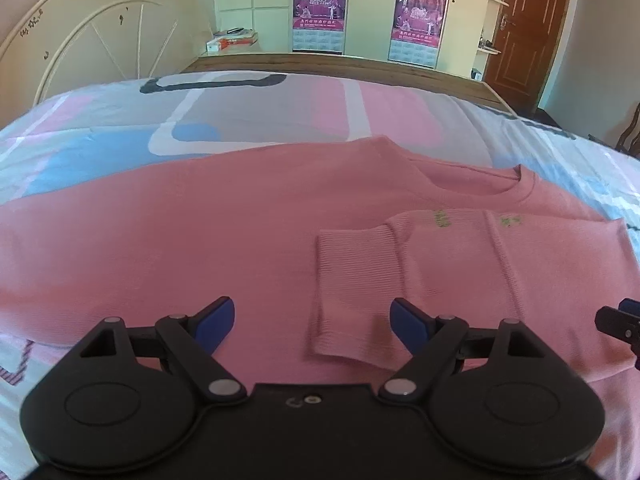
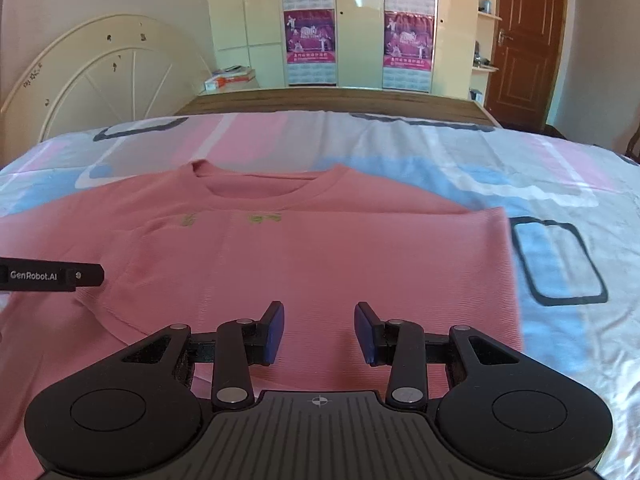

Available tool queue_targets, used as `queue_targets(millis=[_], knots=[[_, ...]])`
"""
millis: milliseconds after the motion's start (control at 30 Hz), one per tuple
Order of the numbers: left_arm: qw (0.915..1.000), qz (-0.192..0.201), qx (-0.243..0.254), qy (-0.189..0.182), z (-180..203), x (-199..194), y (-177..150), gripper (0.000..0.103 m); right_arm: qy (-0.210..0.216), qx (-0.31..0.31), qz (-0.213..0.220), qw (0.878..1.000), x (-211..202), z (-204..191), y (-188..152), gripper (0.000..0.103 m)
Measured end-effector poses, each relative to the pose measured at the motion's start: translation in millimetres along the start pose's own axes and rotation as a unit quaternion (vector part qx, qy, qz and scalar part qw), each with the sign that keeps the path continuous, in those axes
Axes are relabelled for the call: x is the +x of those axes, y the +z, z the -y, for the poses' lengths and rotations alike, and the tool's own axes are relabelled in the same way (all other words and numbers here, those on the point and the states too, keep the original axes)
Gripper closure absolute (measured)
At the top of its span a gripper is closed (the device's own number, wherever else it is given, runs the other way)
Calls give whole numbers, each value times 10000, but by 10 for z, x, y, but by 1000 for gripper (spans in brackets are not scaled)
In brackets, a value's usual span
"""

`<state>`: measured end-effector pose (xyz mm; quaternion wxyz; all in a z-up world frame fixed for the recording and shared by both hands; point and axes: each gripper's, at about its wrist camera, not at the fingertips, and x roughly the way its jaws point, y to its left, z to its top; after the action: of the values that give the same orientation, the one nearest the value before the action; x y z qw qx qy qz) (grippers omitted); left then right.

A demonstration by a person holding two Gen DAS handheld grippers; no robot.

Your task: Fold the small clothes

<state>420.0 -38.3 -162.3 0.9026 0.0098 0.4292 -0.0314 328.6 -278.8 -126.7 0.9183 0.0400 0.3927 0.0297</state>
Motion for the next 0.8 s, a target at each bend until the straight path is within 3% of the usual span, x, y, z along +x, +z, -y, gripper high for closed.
queue_targets(millis=[133,333,567,800], knots=[[9997,-211,-84,-3,-148,64,-59,22,-135,-115,-487,9987,214,-129,-74,64],[9993,-154,-327,-26,-536,-134,-70,21,168,-44,-196,9997,46,-397,4,64],[9968,-58,-740,309,-1228,-358,-81,18,719,-264,-38,9971,35,-1007,167,63],[9843,-122,-1561,815,-2149,-474,-241,16,868,-427,-88,9953,188,-1421,189,57]])
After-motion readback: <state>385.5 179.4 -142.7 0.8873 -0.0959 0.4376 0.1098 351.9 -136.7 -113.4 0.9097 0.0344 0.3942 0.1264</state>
